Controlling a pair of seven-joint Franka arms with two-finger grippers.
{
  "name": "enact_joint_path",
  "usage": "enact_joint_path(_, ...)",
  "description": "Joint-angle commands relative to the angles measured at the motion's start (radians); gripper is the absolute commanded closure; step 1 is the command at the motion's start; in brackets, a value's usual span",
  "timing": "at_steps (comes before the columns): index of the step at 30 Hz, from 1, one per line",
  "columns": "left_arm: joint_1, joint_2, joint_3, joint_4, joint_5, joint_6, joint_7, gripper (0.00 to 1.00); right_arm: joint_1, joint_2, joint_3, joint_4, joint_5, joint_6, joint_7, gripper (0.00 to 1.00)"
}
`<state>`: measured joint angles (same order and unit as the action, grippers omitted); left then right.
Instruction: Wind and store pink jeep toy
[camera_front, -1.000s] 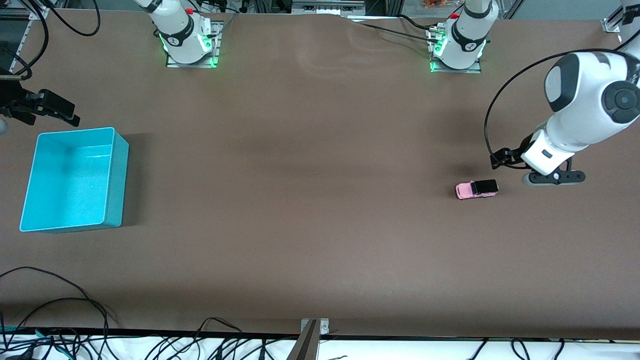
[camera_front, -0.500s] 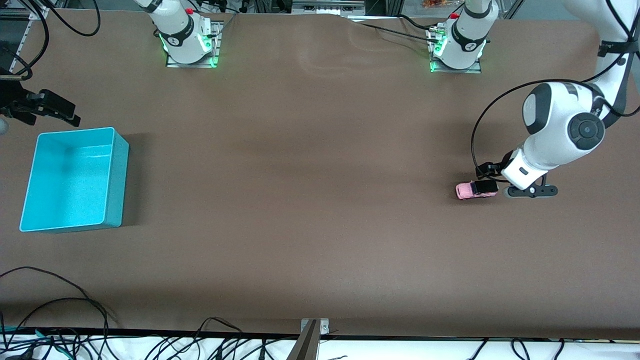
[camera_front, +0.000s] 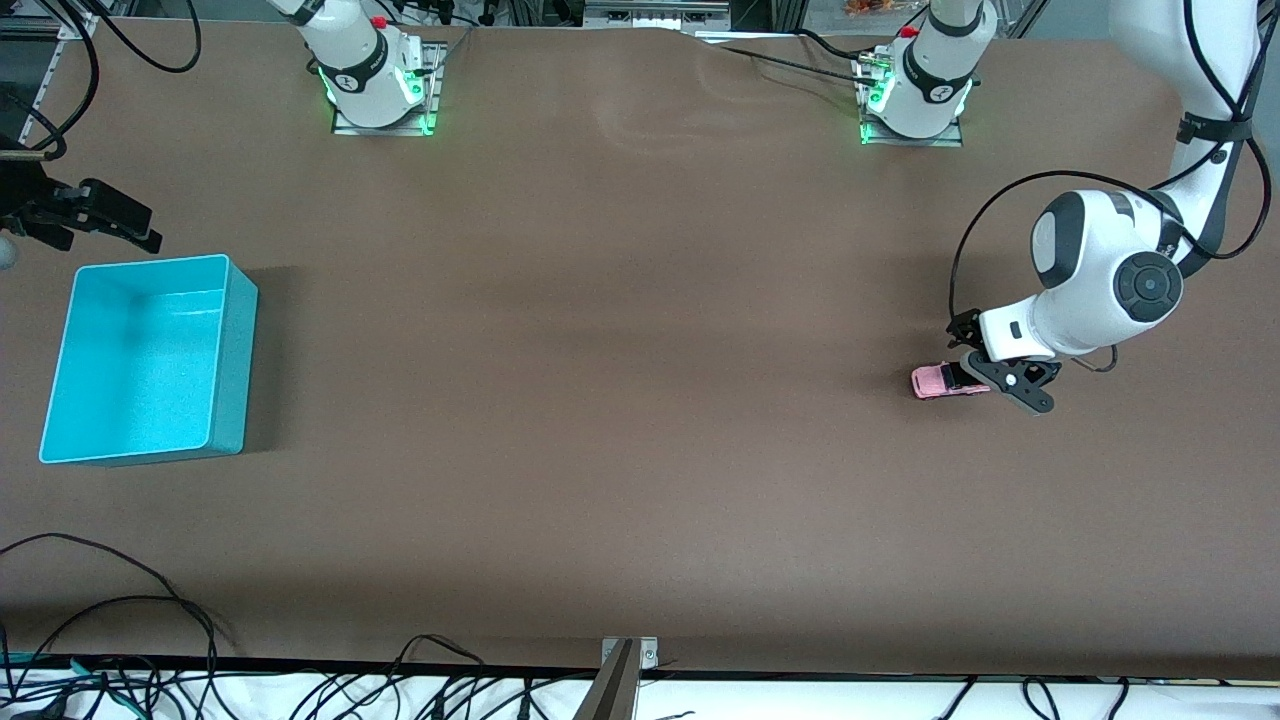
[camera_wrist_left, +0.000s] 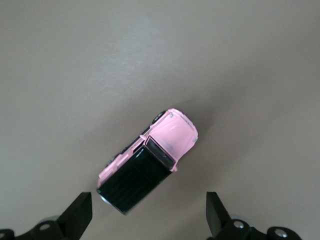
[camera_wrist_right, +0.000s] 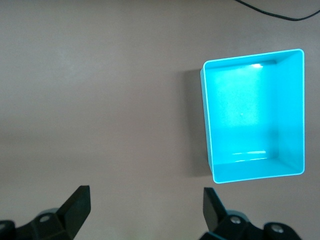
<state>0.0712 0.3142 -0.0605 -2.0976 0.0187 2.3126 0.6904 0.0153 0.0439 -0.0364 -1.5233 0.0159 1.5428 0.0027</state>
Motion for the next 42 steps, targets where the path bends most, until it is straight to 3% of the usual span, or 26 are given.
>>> enact_joint_path(1,0.002,0.019,0.008,-0.015,0.003,0.050,0.317,0.00,0.000,0.010,0.001,0.025,0.018,-0.007,0.014,0.00)
enact_joint_path(6,0.004,0.029,0.008,-0.058,0.012,0.143,0.572,0.00,-0.001,0.010,0.001,0.025,0.018,-0.009,0.010,0.00)
enact_joint_path(12,0.004,0.052,0.008,-0.094,0.013,0.257,0.741,0.00,-0.003,0.010,0.001,0.025,0.018,-0.009,0.006,0.00)
enact_joint_path(24,0.006,0.077,0.008,-0.101,0.010,0.278,0.796,0.01,-0.001,0.010,0.001,0.023,0.018,-0.009,0.014,0.00)
enact_joint_path(26,0.006,0.079,0.008,-0.101,0.012,0.287,0.805,0.11,0.000,0.010,0.001,0.023,0.019,-0.007,0.014,0.00)
enact_joint_path(30,0.006,0.082,0.008,-0.101,0.013,0.292,0.866,0.47,0.000,0.010,0.001,0.025,0.018,-0.007,0.014,0.00)
enact_joint_path(38,0.006,0.080,0.008,-0.099,0.013,0.292,0.917,0.99,-0.001,0.010,0.001,0.025,0.018,-0.009,0.013,0.00)
enact_joint_path(42,0.006,0.080,0.008,-0.099,0.013,0.292,0.919,1.00,-0.001,0.010,0.000,0.025,0.018,-0.009,0.013,0.00)
